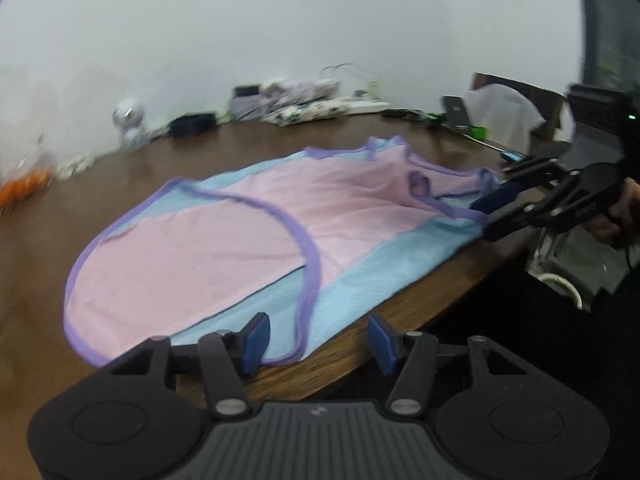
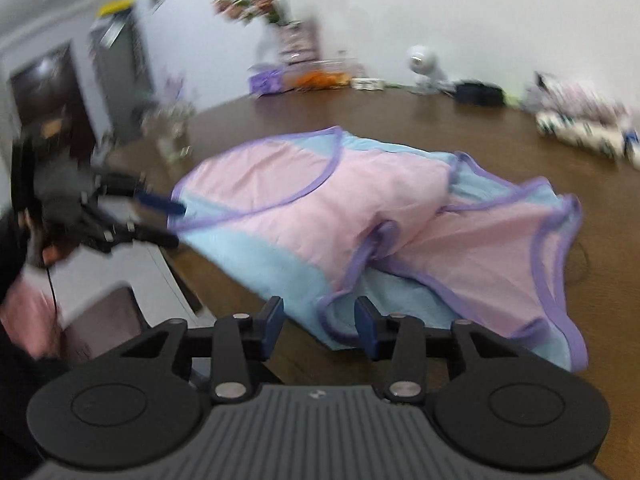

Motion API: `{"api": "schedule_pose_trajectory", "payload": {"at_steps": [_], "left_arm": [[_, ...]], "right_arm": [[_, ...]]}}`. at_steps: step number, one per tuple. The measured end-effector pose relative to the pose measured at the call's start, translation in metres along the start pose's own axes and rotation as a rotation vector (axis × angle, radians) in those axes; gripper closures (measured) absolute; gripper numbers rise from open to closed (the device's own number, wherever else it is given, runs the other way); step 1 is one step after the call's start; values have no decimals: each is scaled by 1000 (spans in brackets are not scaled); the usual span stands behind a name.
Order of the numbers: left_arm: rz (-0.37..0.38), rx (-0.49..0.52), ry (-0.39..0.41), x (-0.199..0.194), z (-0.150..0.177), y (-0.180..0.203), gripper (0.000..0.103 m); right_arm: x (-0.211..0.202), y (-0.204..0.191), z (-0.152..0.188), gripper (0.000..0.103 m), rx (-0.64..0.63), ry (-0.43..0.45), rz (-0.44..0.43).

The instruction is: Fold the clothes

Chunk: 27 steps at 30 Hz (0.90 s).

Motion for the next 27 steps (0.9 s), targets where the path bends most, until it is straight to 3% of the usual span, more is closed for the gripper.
{"api": "schedule_pose_trajectory", "payload": {"at_steps": [1, 4, 6, 8, 11, 16, 19, 21, 24, 27], "left_arm": [[-6, 18, 1, 3, 1, 0, 54], [-5, 29, 23, 6, 5, -3, 84], [22, 30, 46, 5, 9, -6, 92], [39, 30, 63, 3, 11, -9, 101], [40, -13, 86, 3, 3, -22, 102], [70, -39, 162, 16, -40, -55, 102], [69, -17, 130, 48, -64, -72, 101], [35, -42, 55, 75, -70, -85, 96], [19, -121, 37, 77, -66, -102, 90], [20, -183, 52, 49, -51, -108, 64]], "right_arm": [[4, -2, 3, 76, -31, -19, 9], [7, -2, 6, 90, -56, -18, 36], [4, 1, 7, 99, -41, -16, 36], [5, 4, 7, 101, -31, -15, 37], [4, 9, -1, 101, -15, 2, 29], [-5, 39, -43, 101, 9, 95, 45], [11, 68, -75, 101, -36, 101, 99], [34, 91, -91, 99, -22, 50, 108], [49, 110, -98, 79, -49, -11, 181], [11, 113, -90, 56, -117, 10, 180]]}}
Point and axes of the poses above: each gripper's, at about its wrist camera, not at the fingertips, and x roughly the way its jaws point, y to its right, z to its underside, the point moved 6 cm from there along x, roughly the way its jaws point, and after that the axes turned 8 degrees about -z, right-handed, at the moved point
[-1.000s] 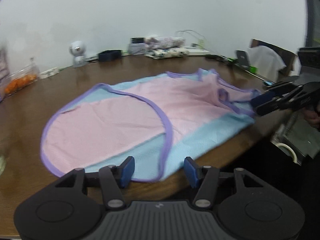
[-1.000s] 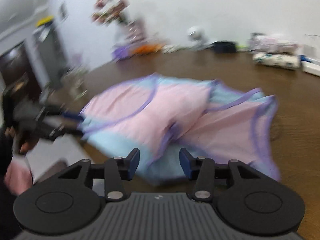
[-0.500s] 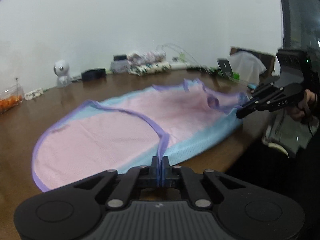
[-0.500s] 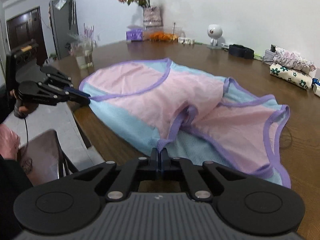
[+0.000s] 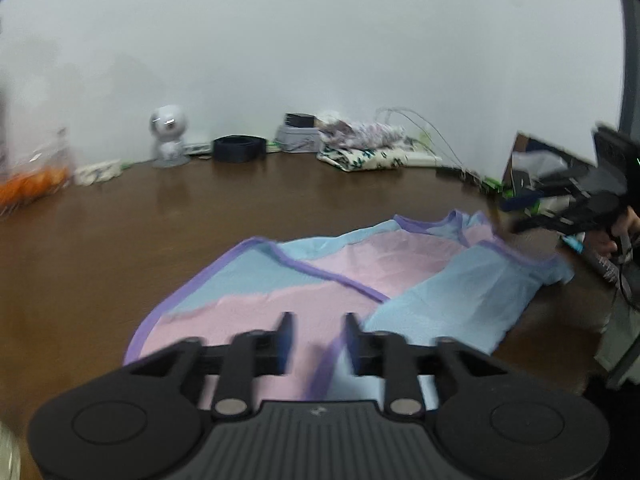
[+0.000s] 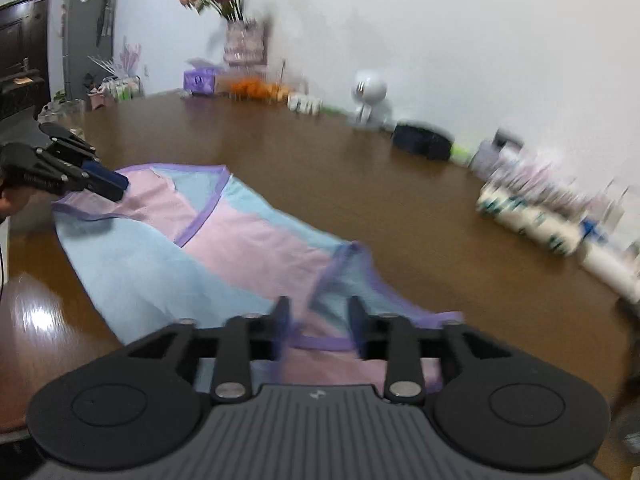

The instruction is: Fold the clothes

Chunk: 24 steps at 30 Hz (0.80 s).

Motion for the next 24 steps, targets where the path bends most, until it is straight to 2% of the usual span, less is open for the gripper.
{"api": "schedule_pose_trajectory", "payload": {"at_steps": [1, 3, 5, 6, 7, 8, 9, 12, 13, 14, 15, 17, 19, 20, 22, 23, 24], "left_arm": [[2, -18, -4, -10, 5, -1, 58], [14, 5, -15, -25, 20, 3, 57], [10, 22, -58, -22, 32, 6, 56], [3, 31, -74, -18, 36, 7, 57], [-4, 41, -90, -14, 39, 8, 57], [-16, 51, -87, -11, 40, 9, 58], [-29, 61, -84, -8, 41, 9, 58], [-77, 89, -87, -3, 42, 5, 58], [-77, 90, -89, -2, 42, 5, 58], [-76, 91, -91, -1, 41, 5, 58], [-76, 92, -93, 0, 40, 5, 58], [-86, 73, -96, -3, 41, 0, 58], [-99, 41, -101, -7, 41, -5, 60], [-90, 30, -99, -10, 42, -6, 62], [-71, 9, -95, -17, 43, -7, 62], [-61, 16, -95, -18, 44, -6, 64], [-51, 22, -96, -19, 44, -4, 71]], "right_arm": [[-17, 1, 8, 53, -7, 2, -44], [-41, 0, 29, 52, -20, -41, -120], [-47, -5, 52, 52, -32, -101, -122], [-44, -6, 61, 59, -33, -128, -118], [-39, -7, 68, 81, -32, -155, -119], [-34, -7, 74, 93, -31, -182, -119], [-32, -5, 79, 98, -27, -198, -120], [-37, 19, 69, 99, 28, -149, -151], [-37, 31, 64, 97, 37, -138, -119], [-35, 42, 61, 96, 39, -139, -69], [-33, 50, 59, 88, 26, -150, -25], [-32, 54, 54, 81, -47, -153, 81], [-35, 54, 47, 79, -113, -128, 237], [-38, 49, 43, 79, -94, -93, 250], [-44, 31, 35, 79, 30, 6, 142], [-42, 17, 33, 80, 84, 40, 58], [-36, 4, 32, 80, 102, 54, 5]]}}
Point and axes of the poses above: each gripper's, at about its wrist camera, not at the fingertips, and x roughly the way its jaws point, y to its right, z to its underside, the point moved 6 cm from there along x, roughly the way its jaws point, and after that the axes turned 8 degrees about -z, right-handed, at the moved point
